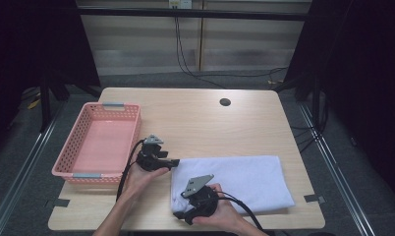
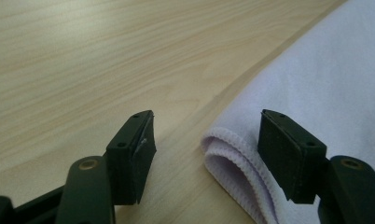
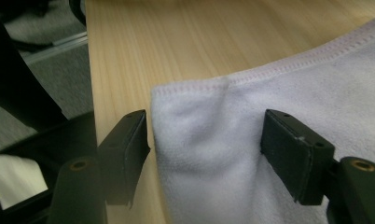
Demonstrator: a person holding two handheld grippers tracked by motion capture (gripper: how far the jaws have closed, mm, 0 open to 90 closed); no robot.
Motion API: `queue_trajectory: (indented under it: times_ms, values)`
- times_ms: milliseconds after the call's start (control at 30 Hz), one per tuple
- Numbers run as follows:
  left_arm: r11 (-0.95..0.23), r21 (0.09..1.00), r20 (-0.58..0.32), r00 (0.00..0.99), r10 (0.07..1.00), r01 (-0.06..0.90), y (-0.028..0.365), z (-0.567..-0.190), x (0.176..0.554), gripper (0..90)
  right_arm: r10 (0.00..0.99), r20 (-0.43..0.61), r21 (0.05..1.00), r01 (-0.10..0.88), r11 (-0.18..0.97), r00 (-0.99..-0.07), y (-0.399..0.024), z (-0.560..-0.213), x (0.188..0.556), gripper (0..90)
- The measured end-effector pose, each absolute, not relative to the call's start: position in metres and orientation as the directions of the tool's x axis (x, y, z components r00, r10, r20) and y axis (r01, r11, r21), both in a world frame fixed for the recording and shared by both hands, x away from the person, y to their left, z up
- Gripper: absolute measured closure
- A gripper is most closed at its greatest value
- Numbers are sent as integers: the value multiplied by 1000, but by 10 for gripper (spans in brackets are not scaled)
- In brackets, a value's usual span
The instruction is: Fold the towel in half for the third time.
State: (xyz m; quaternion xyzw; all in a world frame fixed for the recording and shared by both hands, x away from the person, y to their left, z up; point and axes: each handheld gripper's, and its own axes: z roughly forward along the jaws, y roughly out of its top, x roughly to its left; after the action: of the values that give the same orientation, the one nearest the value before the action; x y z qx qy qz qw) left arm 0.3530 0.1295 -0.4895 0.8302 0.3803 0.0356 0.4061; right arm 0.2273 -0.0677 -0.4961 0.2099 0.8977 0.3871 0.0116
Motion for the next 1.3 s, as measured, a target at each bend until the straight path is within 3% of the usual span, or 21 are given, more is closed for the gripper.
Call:
queue_trajectory:
  times_ms: [167,300,567,633,800,900,967,1300]
  values:
    - [-388,693,-248,706,663,608,130,-492,352,360,372,-6,700,261,664,-928,-66,-499,218,418]
    - [-389,680,-254,697,670,621,130,-496,351,358,388,-16,702,266,660,-921,-66,-499,218,459]
    - [-397,674,-247,697,674,623,127,-499,348,348,436,-31,695,294,656,-900,-66,-497,219,621]
    - [-435,671,-211,717,664,600,124,-498,348,352,434,-53,693,280,664,-899,-66,-496,220,677]
    - [-495,671,-203,778,595,553,114,-497,340,538,472,-11,706,327,628,-881,-69,-497,221,724]
    - [-476,669,-255,778,574,571,114,-498,341,731,472,30,702,355,618,-881,-71,-495,224,750]
    - [-421,678,-323,759,566,603,118,-501,343,793,473,65,702,377,604,-879,-73,-494,227,757]
    - [-325,711,-390,734,556,623,122,-480,343,821,476,123,733,404,548,-871,-81,-477,230,765]
